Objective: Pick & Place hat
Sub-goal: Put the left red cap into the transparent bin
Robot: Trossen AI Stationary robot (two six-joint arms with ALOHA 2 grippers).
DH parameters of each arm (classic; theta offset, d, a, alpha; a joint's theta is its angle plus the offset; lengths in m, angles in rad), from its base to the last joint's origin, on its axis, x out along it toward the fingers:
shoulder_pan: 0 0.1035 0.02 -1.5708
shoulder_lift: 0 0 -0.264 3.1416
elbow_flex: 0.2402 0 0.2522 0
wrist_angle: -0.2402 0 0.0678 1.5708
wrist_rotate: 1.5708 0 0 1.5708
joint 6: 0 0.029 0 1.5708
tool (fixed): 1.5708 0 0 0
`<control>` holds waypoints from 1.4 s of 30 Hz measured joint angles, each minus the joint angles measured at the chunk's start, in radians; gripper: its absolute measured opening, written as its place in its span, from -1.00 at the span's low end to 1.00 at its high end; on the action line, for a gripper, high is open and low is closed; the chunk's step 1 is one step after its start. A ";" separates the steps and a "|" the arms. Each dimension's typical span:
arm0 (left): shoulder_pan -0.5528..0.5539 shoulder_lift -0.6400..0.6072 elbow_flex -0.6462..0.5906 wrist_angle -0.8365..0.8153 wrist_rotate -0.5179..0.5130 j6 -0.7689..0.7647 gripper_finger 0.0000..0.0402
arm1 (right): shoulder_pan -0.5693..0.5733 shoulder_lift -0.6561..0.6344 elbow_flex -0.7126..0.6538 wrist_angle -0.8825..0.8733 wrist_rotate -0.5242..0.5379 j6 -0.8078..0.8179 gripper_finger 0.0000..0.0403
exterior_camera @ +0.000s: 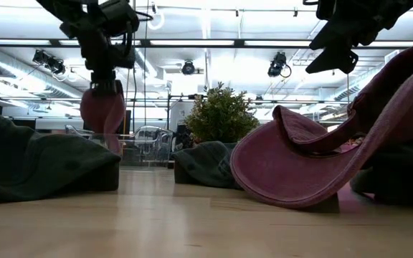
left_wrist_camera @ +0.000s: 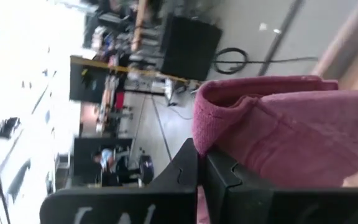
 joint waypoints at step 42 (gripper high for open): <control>-0.005 0.292 -0.048 0.200 0.333 0.086 -0.97 | 0.000 0.000 0.000 0.001 0.000 -0.004 0.40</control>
